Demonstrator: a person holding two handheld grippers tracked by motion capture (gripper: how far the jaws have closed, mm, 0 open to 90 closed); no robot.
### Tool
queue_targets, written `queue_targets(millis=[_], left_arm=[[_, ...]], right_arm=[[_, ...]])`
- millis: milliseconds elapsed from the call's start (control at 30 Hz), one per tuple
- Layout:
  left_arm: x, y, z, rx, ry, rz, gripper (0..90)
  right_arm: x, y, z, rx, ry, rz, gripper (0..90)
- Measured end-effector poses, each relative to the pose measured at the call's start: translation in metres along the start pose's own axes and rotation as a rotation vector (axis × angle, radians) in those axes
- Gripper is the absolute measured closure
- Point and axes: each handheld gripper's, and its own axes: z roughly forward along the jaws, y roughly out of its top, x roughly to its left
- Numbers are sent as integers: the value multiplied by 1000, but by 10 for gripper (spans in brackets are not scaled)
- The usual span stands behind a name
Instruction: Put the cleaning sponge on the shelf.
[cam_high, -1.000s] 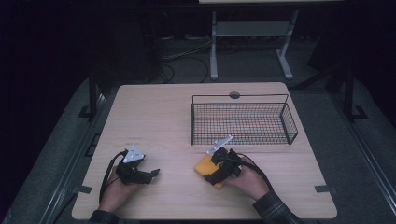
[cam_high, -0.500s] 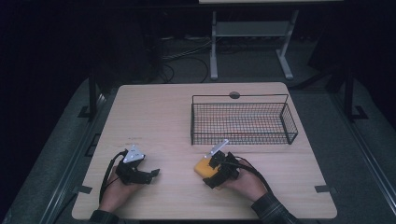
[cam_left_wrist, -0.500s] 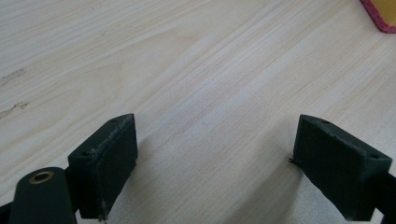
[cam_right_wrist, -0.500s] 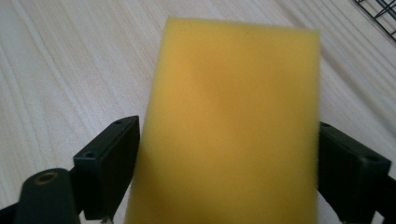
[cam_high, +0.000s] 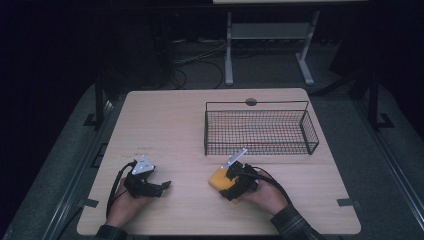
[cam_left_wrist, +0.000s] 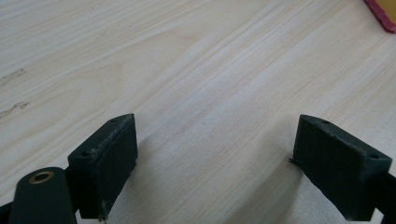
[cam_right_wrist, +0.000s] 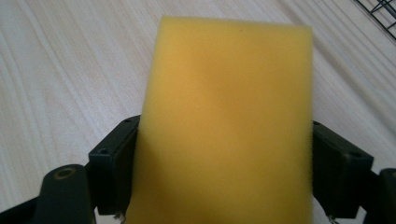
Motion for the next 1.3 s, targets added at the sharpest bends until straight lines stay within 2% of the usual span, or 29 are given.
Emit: queue_targets(millis=[867,1300], left_arm=[[0,0,0,-1,1,-2,129],[0,0,0,-1,1,-3,129]], right_arm=[[-11,4,-35,-57,21,0,219],[-15,16,-57,-84,21,-7,220]])
